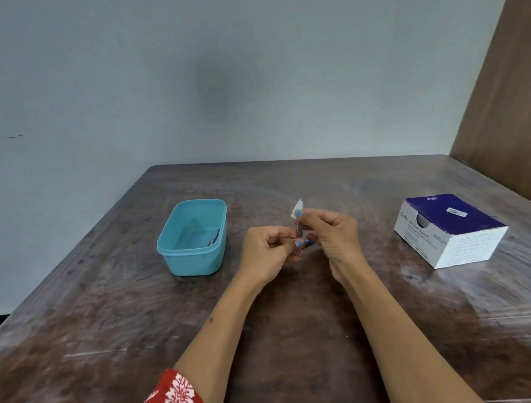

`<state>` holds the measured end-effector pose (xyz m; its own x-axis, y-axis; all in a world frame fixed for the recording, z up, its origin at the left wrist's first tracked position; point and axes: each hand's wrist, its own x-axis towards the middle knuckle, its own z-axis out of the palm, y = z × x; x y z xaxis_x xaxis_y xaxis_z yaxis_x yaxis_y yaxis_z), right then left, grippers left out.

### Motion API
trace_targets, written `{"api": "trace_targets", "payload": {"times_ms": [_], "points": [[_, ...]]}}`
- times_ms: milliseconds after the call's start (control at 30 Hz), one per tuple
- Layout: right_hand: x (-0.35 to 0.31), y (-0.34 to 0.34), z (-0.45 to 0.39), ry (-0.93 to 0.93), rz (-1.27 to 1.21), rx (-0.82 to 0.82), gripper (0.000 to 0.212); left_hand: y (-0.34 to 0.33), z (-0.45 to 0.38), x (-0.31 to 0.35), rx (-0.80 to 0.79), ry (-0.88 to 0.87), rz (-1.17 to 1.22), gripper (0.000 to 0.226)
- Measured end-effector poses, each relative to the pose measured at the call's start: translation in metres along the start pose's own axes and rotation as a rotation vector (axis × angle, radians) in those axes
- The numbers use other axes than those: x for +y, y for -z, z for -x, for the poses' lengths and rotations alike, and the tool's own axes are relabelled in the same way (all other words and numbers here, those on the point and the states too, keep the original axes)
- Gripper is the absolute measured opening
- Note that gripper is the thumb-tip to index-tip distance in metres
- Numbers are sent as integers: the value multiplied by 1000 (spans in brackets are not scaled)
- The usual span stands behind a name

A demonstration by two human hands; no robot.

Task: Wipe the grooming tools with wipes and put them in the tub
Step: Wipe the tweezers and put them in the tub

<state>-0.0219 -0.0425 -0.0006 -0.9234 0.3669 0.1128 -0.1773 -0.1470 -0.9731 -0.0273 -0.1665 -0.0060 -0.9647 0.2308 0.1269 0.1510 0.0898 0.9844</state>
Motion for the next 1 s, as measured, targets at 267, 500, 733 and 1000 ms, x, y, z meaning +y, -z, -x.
{"api": "trace_targets", "payload": {"times_ms": [267, 500, 733, 1000], "points": [[0, 2, -3, 39, -20, 84, 2, -1, 0, 1, -64, 7, -6, 23], [0, 2, -1, 9, -9, 76, 1, 3, -1, 2, -120, 69, 31, 17], [-2, 0, 3, -46, -11, 3, 3, 3, 0, 3, -33, 25, 41, 17], [-3, 3, 1, 18, -20, 68, 5, 0, 2, 4, -81, 53, 26, 17]]}}
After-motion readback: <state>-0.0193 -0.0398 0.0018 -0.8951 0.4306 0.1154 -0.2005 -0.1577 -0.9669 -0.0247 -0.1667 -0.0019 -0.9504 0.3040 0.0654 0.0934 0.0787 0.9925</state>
